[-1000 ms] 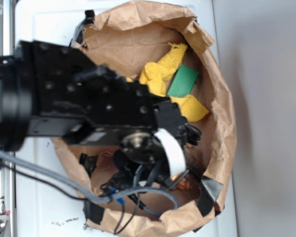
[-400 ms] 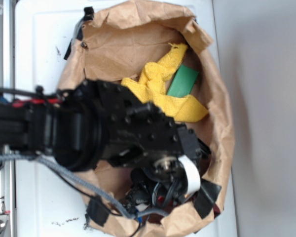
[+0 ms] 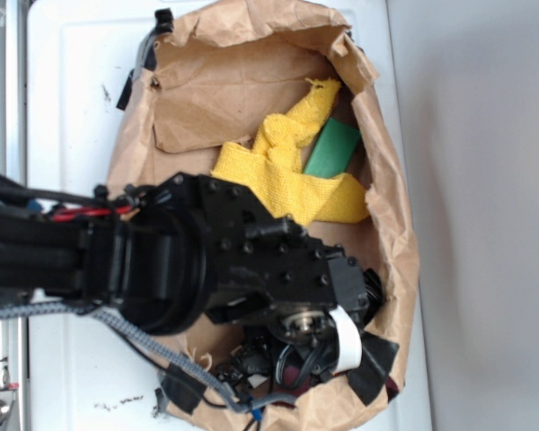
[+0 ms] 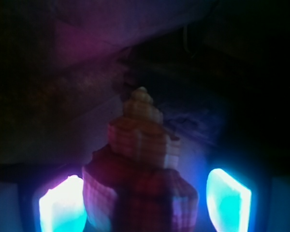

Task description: Grab the shell.

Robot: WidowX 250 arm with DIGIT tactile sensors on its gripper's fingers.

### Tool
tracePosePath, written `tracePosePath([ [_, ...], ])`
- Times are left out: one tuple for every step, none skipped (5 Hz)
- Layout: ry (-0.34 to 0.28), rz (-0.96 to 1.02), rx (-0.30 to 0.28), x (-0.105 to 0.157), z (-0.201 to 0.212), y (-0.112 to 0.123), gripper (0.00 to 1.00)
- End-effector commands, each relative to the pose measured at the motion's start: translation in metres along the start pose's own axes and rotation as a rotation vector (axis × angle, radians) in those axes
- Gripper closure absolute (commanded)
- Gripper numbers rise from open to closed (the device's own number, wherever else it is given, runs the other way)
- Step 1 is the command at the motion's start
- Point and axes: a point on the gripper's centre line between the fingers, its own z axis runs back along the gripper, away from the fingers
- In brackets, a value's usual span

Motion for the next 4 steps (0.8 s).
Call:
tracePosePath([
  [-0.073,0.0,0.064,0.01,0.034,-0.006,1.0],
  [-0.102,0.026,0.071,0.006,0.053,-0.007,1.0],
  [-0.122,0.088,0.061,-0.002,0.075,-0.006,1.0],
  [-0.107,0.317,0.045,-0.02,0.102,-0.002,1.0],
])
